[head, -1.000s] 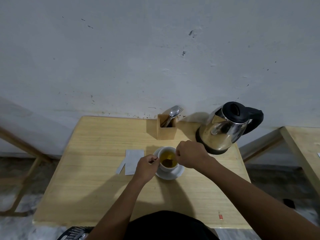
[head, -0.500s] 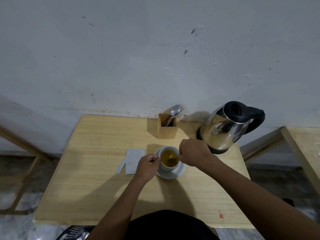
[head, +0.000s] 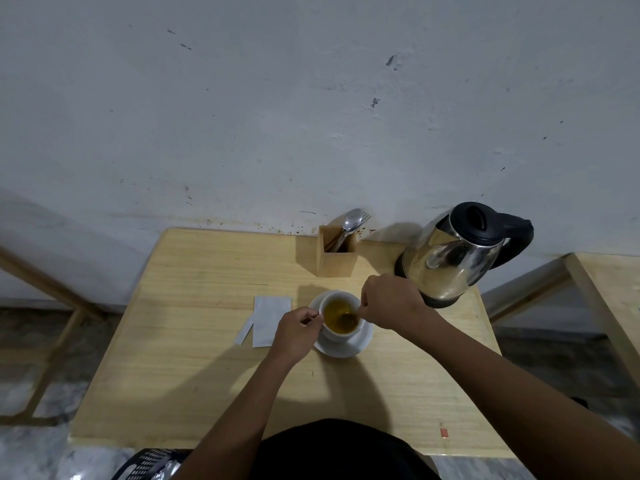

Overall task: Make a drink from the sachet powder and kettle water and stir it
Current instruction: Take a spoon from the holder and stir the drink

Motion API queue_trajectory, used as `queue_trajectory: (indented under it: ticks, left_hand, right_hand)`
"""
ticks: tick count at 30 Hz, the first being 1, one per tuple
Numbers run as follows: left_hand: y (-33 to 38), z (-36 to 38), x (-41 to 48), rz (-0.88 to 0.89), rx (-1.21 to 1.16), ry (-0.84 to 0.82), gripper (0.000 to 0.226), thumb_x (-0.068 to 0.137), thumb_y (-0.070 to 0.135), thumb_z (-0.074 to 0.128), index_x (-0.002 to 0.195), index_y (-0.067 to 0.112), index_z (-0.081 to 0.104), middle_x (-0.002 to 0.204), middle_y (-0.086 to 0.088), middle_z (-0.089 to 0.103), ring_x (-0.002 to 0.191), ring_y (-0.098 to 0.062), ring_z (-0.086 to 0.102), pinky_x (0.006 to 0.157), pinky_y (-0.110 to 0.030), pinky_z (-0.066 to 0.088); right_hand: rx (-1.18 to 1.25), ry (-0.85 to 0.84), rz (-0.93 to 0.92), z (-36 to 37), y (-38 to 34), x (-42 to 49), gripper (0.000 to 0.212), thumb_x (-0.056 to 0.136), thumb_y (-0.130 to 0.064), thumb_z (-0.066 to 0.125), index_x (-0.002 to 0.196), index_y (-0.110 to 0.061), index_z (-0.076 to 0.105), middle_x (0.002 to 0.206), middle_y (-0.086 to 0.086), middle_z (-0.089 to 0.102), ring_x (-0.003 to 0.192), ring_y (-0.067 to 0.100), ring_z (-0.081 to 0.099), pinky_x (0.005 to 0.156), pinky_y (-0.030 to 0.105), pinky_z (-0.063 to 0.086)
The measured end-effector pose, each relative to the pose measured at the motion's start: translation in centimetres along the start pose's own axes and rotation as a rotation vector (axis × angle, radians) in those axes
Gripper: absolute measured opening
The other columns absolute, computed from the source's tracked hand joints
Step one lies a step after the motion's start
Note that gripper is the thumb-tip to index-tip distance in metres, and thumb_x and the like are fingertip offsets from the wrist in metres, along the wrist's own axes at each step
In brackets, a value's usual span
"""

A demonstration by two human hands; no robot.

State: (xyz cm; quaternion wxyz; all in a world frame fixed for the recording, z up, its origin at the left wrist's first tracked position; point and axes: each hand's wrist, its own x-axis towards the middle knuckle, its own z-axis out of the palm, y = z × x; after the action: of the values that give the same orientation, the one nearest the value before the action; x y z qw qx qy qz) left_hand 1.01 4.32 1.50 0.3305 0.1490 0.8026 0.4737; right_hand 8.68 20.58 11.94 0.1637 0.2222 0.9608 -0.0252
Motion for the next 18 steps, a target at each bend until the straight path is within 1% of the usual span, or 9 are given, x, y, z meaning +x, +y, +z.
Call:
queue_trajectory:
  ticks: [2,5,7,12,15,18]
  left_hand:
    - [0.0,0.0,0.0,-0.007,-0.001,0.005,0.013,0.092,0.026,0.058,0.093,0.02,0.07,0.089,0.0,0.071,0.079,-0.018,0.065,0.073,-0.039,0.056]
    - [0.0,0.0,0.0,-0.002,-0.005,0.004,0.013,0.092,0.026,0.058,0.091,0.019,0.069,0.089,-0.004,0.071,0.072,-0.017,0.062,0.068,-0.036,0.053]
    - [0.0,0.0,0.0,-0.002,-0.008,0.004,0.015,0.091,0.025,0.058,0.091,0.016,0.07,0.088,-0.006,0.071,0.067,-0.016,0.06,0.066,-0.034,0.05]
    - [-0.1,0.1,0.1,-0.012,-0.007,0.003,0.016,0.091,0.027,0.059,0.096,0.017,0.071,0.089,-0.001,0.071,0.071,-0.015,0.061,0.066,-0.031,0.05]
    - [-0.1,0.1,0.2,-0.017,-0.003,0.005,0.016,0.091,0.028,0.059,0.095,0.018,0.071,0.088,-0.001,0.071,0.073,-0.016,0.062,0.067,-0.033,0.052]
    - [-0.1,0.2,0.1,-0.012,0.015,0.009,0.016,0.091,0.029,0.059,0.093,0.018,0.071,0.087,0.0,0.07,0.073,-0.016,0.061,0.065,-0.03,0.05]
  right_hand:
    - [0.039,-0.022,-0.001,0.1,-0.4,0.1,0.025,0.085,-0.039,0.061,0.093,-0.017,0.067,0.083,0.0,0.068,0.072,0.018,0.065,0.064,0.031,0.054]
    - [0.053,0.041,-0.002,0.8,-0.8,0.3,0.022,0.089,-0.034,0.054,0.096,-0.019,0.069,0.084,-0.001,0.07,0.071,0.018,0.065,0.061,0.03,0.052]
    - [0.02,0.074,0.006,1.0,-0.9,0.4,0.021,0.092,-0.03,0.052,0.099,-0.019,0.069,0.085,0.0,0.07,0.071,0.019,0.065,0.061,0.03,0.051]
    - [-0.087,0.08,0.022,0.6,-0.3,-0.4,0.02,0.094,-0.029,0.051,0.1,-0.014,0.062,0.083,0.001,0.064,0.065,0.019,0.054,0.056,0.028,0.04]
    - [-0.041,0.079,0.016,0.9,0.1,-1.1,0.022,0.093,-0.03,0.05,0.096,-0.016,0.066,0.081,-0.001,0.067,0.065,0.019,0.058,0.056,0.027,0.043]
    - [0.027,0.115,-0.007,2.0,0.7,-2.3,0.028,0.095,-0.038,0.045,0.099,-0.026,0.07,0.087,-0.004,0.071,0.072,0.018,0.065,0.057,0.026,0.045]
